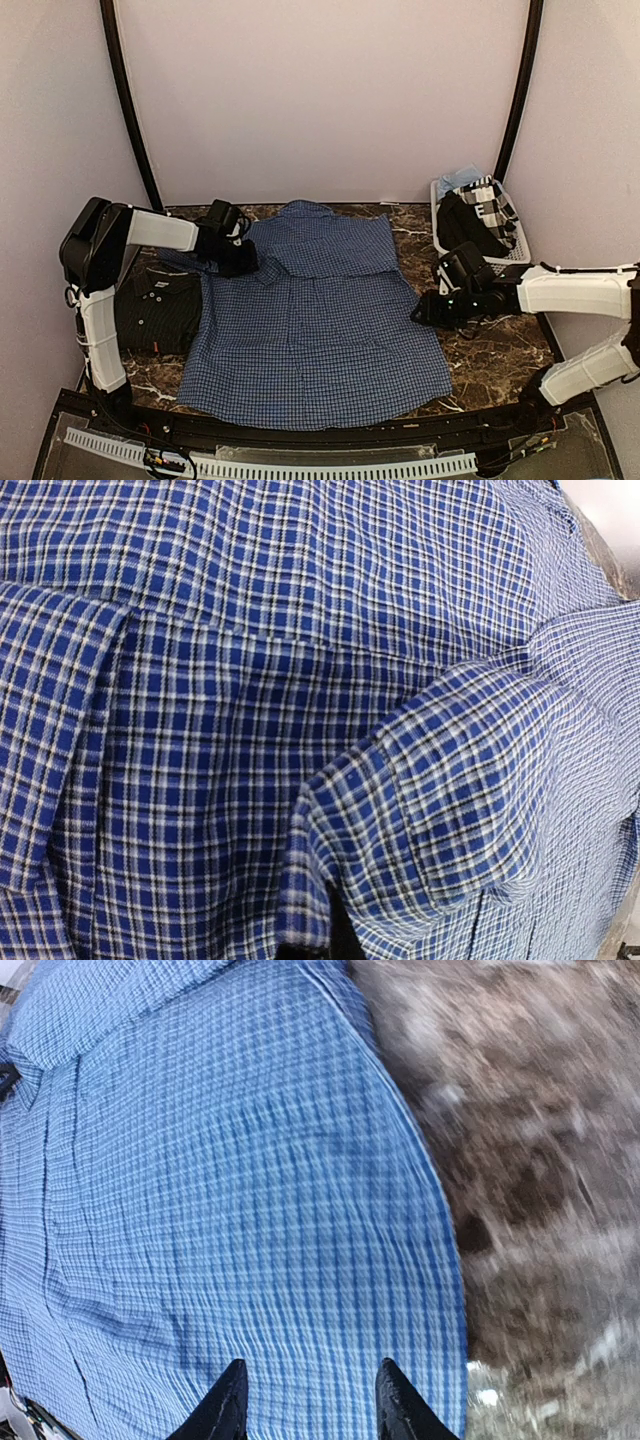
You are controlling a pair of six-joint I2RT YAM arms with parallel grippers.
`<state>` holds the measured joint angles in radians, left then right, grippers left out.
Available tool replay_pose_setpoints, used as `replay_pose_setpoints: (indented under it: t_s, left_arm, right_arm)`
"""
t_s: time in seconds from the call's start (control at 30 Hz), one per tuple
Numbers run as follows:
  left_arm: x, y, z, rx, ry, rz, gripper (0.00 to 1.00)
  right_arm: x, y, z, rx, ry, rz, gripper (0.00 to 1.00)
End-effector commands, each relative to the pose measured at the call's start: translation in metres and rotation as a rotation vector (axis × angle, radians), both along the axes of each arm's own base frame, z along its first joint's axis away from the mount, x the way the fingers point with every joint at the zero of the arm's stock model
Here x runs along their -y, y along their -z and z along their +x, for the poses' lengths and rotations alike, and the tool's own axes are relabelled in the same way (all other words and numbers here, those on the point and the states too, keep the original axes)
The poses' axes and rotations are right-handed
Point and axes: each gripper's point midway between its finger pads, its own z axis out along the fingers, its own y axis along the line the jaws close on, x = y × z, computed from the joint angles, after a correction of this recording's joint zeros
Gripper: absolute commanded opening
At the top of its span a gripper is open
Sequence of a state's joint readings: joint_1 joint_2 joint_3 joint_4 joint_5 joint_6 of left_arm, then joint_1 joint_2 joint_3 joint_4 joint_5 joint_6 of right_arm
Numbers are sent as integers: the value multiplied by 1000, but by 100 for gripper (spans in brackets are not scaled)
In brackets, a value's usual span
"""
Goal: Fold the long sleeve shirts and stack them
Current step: Fold the flattened shirt at the center of the board.
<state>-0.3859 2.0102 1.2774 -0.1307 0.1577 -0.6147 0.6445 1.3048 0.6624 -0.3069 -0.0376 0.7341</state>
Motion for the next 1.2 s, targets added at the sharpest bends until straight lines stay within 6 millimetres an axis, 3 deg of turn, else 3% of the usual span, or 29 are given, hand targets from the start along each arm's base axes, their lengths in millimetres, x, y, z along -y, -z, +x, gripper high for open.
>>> replay_pose_setpoints:
  t_s: [0.0, 0.27, 0.63, 1.0, 1.17]
  left_arm:
    - [6, -39, 5, 47, 15, -58, 0]
    - [12, -48, 4, 56, 37, -90, 0]
    - [16, -60, 8, 78, 47, -112, 0]
    - [20, -78, 16, 106, 57, -122, 0]
    - [27, -106, 28, 157, 83, -136, 0]
  right_arm:
    - [32, 14, -38, -76, 99, -65, 41]
    - [57, 24, -88, -149, 159, -16, 41]
    - [61, 48, -121, -229, 157, -33, 36]
    - [54, 54, -136, -258, 115, -94, 21]
    - [58, 31, -126, -197, 137, -114, 9]
